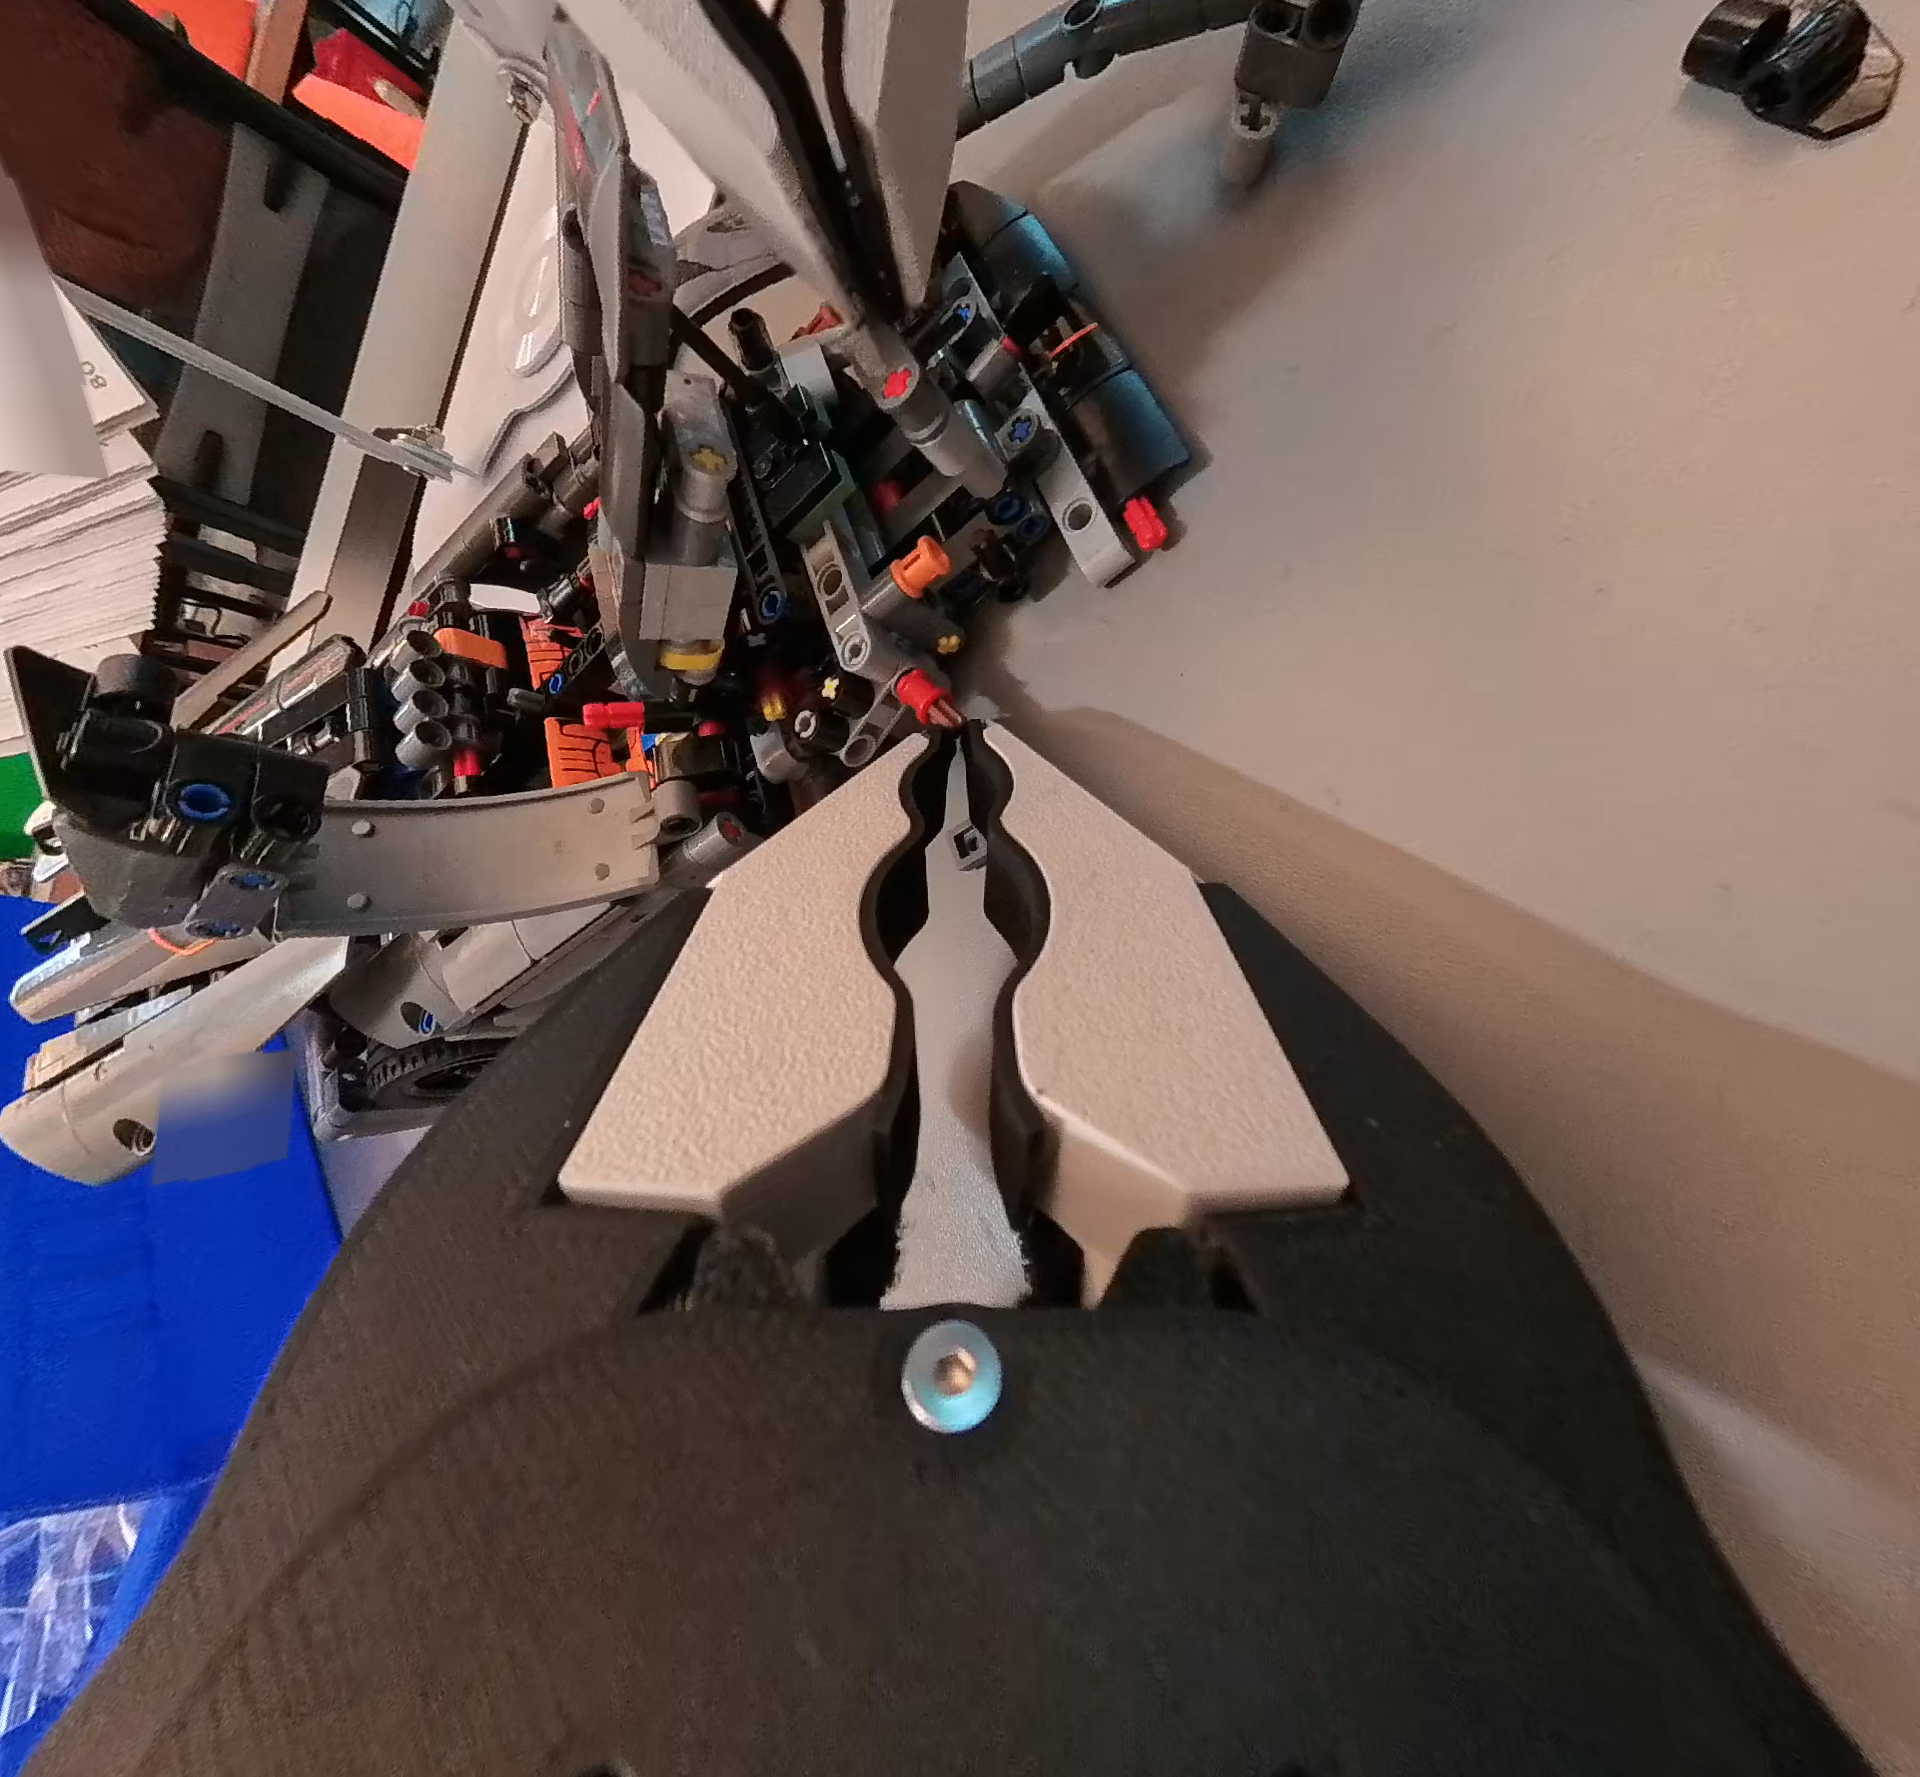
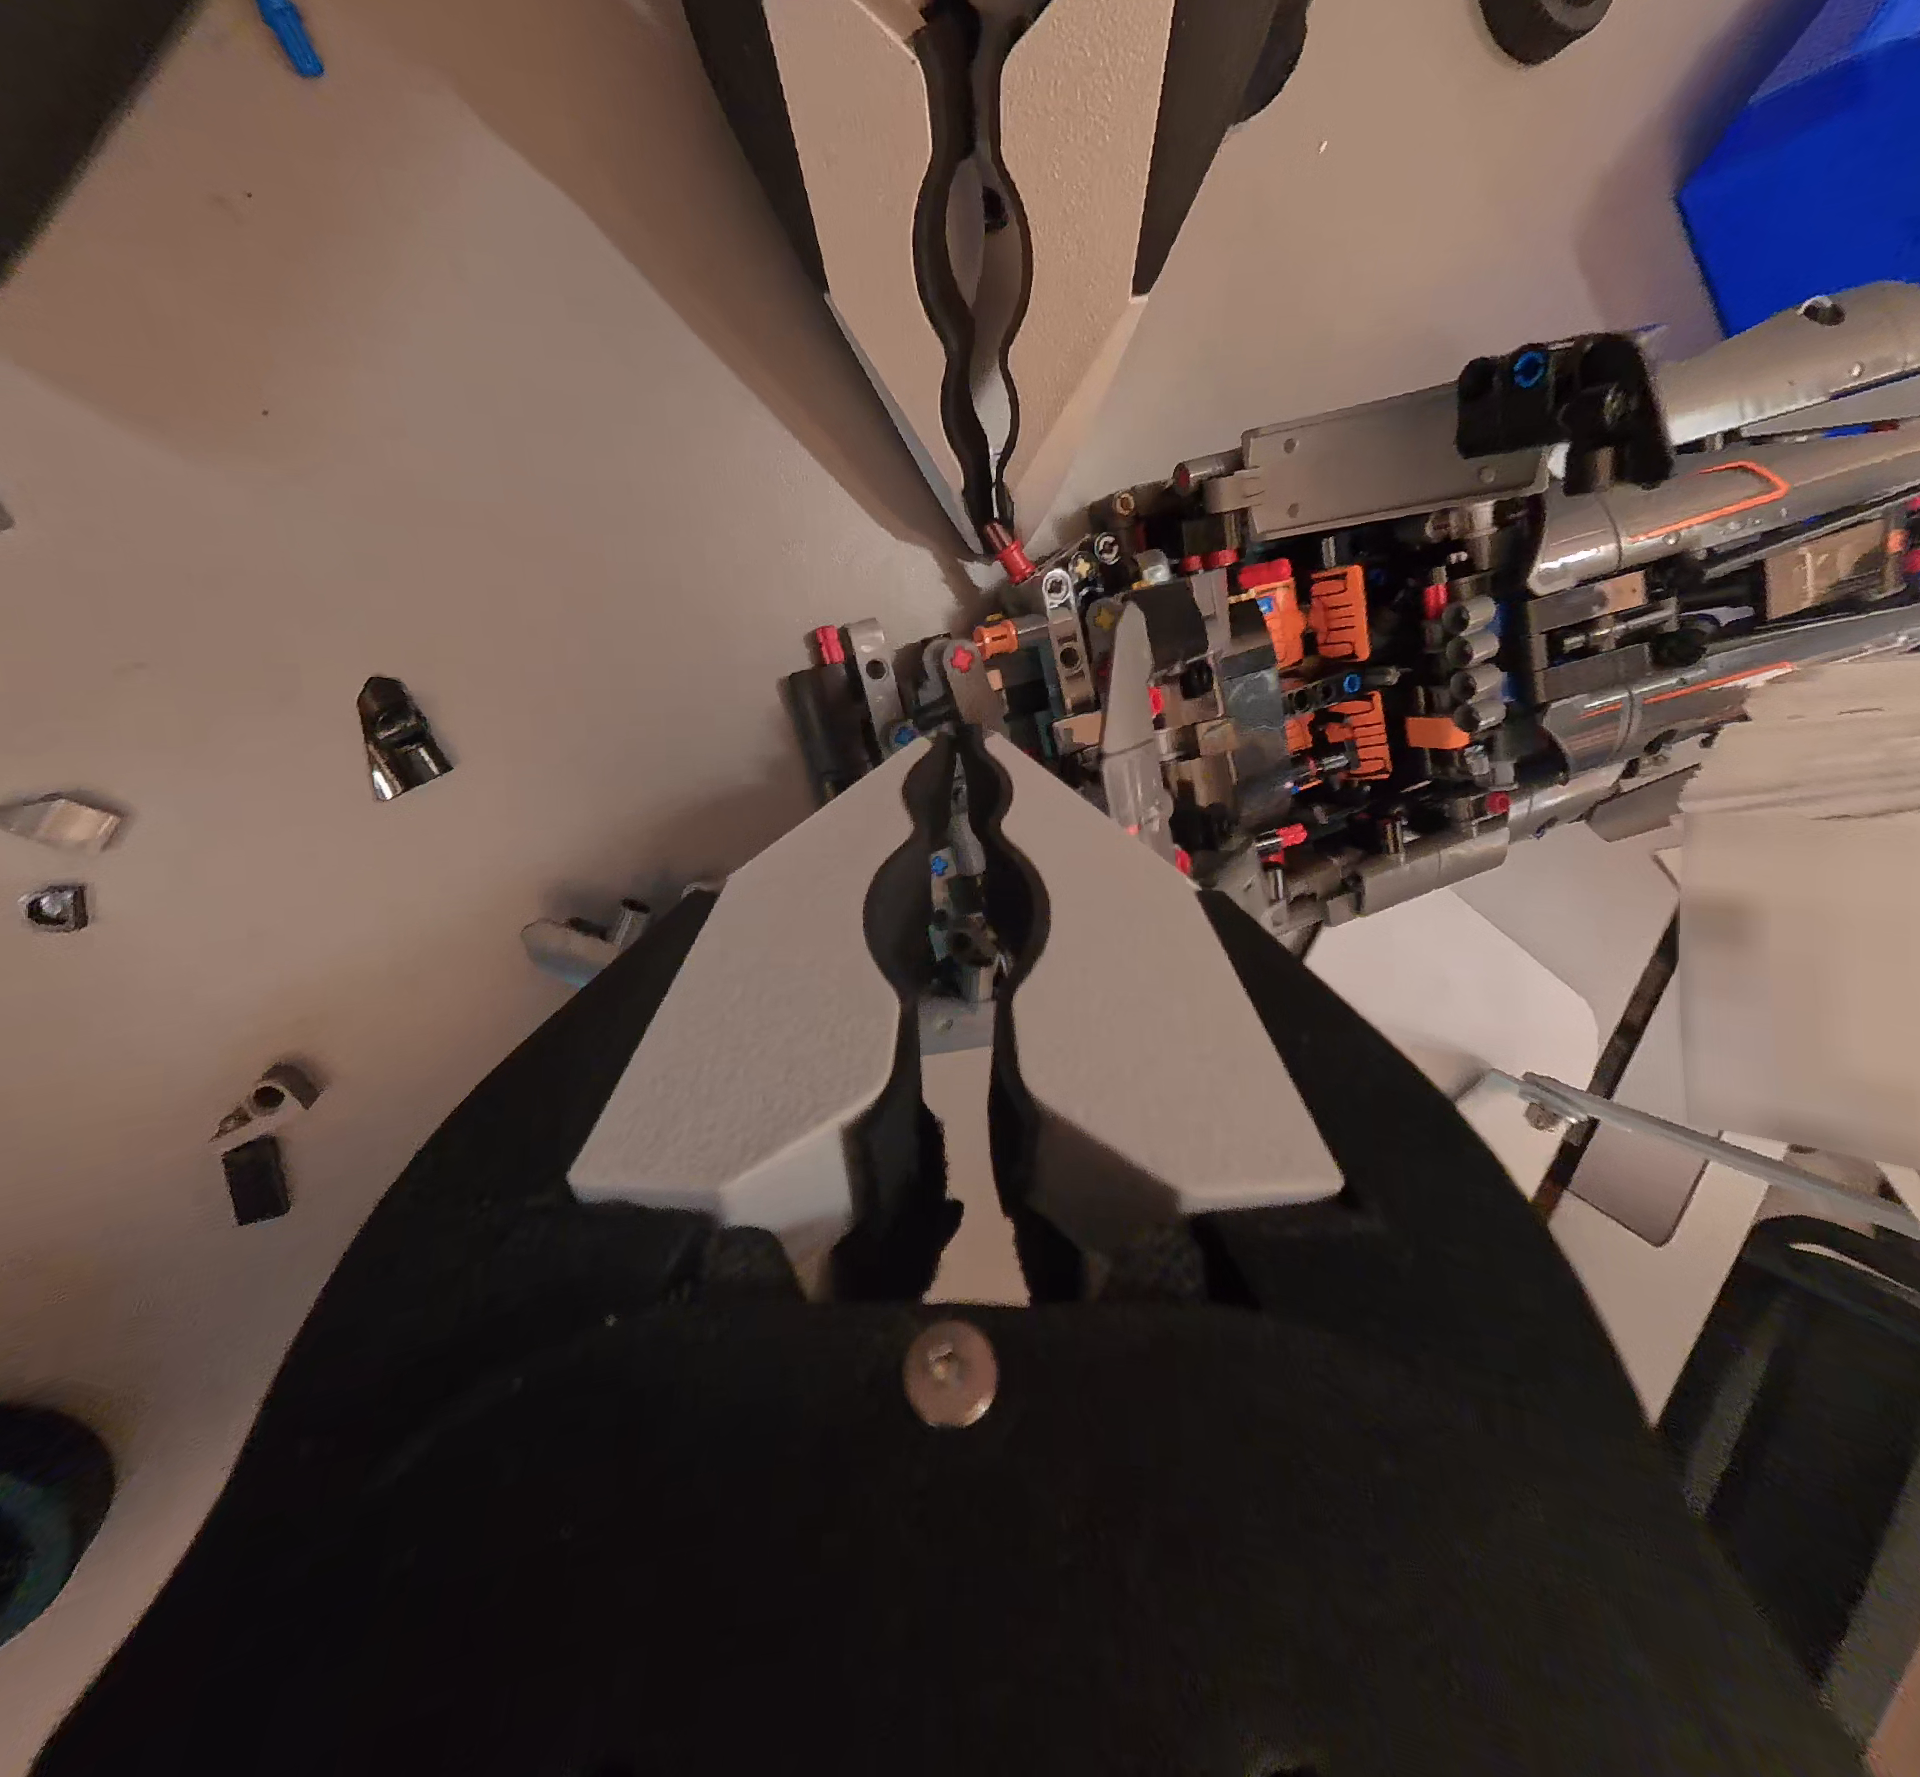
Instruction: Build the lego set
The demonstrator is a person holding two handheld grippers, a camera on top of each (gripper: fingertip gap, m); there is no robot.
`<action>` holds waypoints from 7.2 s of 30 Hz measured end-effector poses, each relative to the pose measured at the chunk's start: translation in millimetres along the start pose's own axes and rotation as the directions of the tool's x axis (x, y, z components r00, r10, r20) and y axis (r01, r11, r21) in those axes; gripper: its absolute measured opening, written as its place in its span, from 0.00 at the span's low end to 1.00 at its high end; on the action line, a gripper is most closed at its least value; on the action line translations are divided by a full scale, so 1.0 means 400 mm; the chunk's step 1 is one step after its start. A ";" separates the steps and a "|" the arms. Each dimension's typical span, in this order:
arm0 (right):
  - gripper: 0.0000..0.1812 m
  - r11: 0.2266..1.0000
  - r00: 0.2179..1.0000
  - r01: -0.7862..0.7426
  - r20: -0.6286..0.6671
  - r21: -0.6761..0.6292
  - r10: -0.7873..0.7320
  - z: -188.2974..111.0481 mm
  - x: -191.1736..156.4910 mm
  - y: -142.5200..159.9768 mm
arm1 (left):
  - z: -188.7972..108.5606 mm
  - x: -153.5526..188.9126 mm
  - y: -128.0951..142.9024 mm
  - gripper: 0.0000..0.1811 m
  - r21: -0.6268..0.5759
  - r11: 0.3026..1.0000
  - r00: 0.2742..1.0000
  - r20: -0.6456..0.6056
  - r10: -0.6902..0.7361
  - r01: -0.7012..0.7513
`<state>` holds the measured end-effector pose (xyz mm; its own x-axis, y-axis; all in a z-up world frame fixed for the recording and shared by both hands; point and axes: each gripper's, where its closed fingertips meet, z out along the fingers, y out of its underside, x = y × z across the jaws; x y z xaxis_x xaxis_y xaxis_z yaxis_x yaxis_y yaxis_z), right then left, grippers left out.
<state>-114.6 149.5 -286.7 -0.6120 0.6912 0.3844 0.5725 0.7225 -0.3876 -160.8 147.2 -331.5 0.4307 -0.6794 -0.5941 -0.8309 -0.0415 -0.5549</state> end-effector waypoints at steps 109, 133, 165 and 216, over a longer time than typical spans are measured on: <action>0.00 0.998 0.996 0.052 0.075 0.018 -0.054 0.002 -0.044 -0.012 | -0.001 0.002 0.001 0.00 0.003 1.000 1.000 -0.008 -0.001 0.001; 0.02 0.999 0.999 0.020 0.050 0.030 -0.021 -0.001 -0.026 -0.012 | -0.009 -0.002 0.002 0.00 0.007 1.000 1.000 -0.015 0.017 -0.016; 0.03 0.998 0.987 0.039 0.158 -0.046 -0.031 0.050 -0.088 0.021 | -0.009 -0.003 0.006 0.00 0.018 0.999 0.999 -0.046 -0.026 0.027; 0.05 0.973 0.964 -0.152 0.242 0.174 0.108 0.011 -0.072 -0.059 | -0.040 -0.007 0.057 0.00 0.021 0.987 0.972 -0.179 -0.150 0.157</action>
<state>-113.0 112.6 -292.3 -0.6607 0.7401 0.1259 0.5551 0.5945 -0.5818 -186.5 136.2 -333.2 0.4806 -0.7854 -0.3901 -0.7455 -0.1317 -0.6534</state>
